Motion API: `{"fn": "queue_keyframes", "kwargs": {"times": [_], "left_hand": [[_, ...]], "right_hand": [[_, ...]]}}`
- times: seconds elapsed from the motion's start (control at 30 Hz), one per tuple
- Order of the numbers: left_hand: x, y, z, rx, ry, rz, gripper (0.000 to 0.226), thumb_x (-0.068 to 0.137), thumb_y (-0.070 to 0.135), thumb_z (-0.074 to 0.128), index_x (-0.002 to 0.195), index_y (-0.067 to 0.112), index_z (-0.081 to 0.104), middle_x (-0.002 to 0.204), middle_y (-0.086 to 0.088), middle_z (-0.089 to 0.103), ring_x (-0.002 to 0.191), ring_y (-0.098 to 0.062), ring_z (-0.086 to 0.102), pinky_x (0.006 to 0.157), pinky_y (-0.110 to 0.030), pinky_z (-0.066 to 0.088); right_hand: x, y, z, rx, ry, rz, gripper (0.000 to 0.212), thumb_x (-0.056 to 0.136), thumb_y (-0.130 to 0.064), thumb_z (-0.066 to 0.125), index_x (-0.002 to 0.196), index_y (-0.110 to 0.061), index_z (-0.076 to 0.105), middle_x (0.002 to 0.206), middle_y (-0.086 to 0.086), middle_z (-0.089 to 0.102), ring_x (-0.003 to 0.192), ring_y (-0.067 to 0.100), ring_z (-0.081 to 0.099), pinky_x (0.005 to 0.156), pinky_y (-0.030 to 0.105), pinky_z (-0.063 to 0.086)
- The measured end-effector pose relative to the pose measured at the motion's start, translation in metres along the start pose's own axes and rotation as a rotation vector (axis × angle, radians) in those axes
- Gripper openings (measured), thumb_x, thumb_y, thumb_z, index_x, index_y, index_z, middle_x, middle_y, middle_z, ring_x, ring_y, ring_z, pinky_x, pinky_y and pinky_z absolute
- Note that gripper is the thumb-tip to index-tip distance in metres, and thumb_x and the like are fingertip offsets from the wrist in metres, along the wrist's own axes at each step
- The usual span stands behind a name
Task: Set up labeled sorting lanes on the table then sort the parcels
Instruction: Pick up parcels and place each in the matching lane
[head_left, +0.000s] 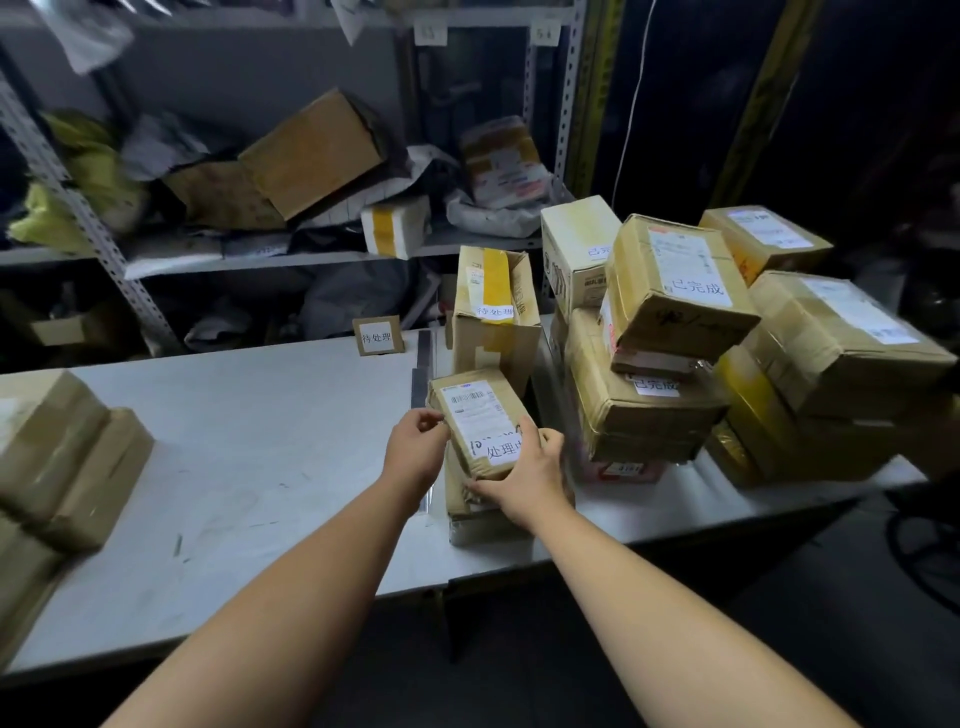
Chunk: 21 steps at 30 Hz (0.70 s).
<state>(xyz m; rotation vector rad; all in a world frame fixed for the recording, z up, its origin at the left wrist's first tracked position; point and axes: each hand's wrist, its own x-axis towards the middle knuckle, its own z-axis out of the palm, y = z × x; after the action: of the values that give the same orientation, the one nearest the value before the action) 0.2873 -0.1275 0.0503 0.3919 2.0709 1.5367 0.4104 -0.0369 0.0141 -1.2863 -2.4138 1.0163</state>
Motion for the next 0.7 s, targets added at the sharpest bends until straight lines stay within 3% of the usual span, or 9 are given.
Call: {"fn": "queue_keyframes", "kwargs": {"times": [0.2,0.37,0.57,0.7], "left_hand": [[-0.013,0.016,-0.011,-0.023,-0.039,0.031,0.011,0.096,0.007,0.052,0.102,0.011,0.061,0.098,-0.003,0.067,0.084,-0.014,0.063,0.058,-0.021,0.046],[-0.017,0.026,-0.035,-0.027,-0.048,0.061,0.013,0.095,0.008,0.053,0.098,0.016,0.062,0.098,-0.006,0.067,0.094,-0.023,0.063,0.069,-0.029,0.049],[-0.018,0.031,-0.097,-0.06,0.02,0.053,0.02,0.094,0.006,0.051,0.109,0.014,0.062,0.102,-0.008,0.065,0.089,-0.021,0.063,0.065,-0.029,0.046],[-0.028,0.019,-0.172,-0.112,0.13,0.01,0.018,0.094,0.007,0.051,0.104,0.015,0.064,0.096,-0.002,0.065,0.081,-0.018,0.066,0.067,-0.029,0.045]], "right_hand": [[-0.001,-0.012,-0.015,-0.017,-0.053,-0.087,0.125,0.053,-0.067,0.089,0.154,-0.034,0.023,0.151,-0.007,0.01,0.141,0.026,0.027,0.116,0.047,0.037],[-0.002,-0.044,-0.021,-0.111,-0.004,-0.181,0.108,0.064,-0.066,0.083,0.15,-0.031,0.029,0.153,-0.001,0.014,0.142,0.027,0.022,0.12,0.046,0.029],[-0.01,-0.119,0.011,-0.154,0.041,-0.353,0.092,0.078,-0.058,0.077,0.152,-0.025,0.033,0.154,0.004,0.023,0.142,0.024,0.026,0.116,0.039,0.034],[-0.019,-0.179,0.059,-0.095,-0.072,-0.436,0.091,0.08,-0.059,0.074,0.154,-0.021,0.034,0.153,0.004,0.028,0.144,0.023,0.027,0.114,0.036,0.037]]}}
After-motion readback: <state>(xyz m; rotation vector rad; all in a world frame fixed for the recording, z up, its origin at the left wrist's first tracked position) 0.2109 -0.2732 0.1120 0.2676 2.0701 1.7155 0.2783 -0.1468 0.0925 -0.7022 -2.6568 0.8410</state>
